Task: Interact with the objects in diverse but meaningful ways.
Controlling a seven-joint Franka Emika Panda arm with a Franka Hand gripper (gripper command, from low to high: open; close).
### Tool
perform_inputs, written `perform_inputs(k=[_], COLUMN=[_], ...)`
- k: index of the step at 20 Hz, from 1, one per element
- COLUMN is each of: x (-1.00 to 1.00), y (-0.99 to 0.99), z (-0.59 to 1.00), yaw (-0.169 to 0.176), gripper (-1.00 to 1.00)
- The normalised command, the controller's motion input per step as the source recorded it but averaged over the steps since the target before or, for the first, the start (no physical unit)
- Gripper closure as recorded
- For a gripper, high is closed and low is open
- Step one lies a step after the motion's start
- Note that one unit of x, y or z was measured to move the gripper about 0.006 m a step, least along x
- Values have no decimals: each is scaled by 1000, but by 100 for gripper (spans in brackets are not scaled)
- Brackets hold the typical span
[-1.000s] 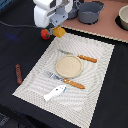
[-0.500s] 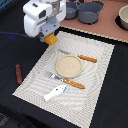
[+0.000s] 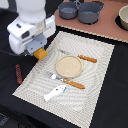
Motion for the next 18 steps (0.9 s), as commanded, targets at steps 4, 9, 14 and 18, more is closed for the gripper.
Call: perform_inputs(k=[4,9,14,18], x=[-623,-382,1,571], y=[163,258,11,-288], z=[-126,584,999,820], yaw=[15,8,0,0], gripper=[-100,-100,-100,-100])
